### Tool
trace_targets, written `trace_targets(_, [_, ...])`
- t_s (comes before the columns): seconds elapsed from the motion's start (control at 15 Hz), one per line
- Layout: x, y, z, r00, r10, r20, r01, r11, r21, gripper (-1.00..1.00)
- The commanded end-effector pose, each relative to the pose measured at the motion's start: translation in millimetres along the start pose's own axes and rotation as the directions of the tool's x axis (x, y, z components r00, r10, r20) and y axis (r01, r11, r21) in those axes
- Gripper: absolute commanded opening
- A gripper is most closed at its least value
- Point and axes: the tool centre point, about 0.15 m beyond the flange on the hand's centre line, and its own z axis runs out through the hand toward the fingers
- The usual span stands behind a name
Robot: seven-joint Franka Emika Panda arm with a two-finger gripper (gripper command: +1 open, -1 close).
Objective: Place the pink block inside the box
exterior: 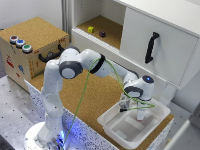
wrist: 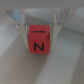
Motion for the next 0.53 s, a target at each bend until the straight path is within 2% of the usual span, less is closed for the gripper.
trace_targets(0.0, [-11, 10, 7, 0.998, 0.07, -0.007, -0.069, 0.997, 0.039, 1.0])
trace_targets(0.07, [-14, 8, 5, 0.998, 0.061, 0.0, -0.061, 0.997, 0.05, 1.0])
trace_targets(0.27, [-19, -10, -19, 0.999, 0.04, -0.034, -0.037, 0.995, 0.09, 1.0])
trace_targets(0.33, [-19, -21, -26, 1.0, -0.004, -0.029, 0.007, 0.996, 0.089, 1.0])
trace_targets(0.47, [-18, -37, -48, 0.995, -0.064, -0.081, 0.07, 0.995, 0.071, 1.0])
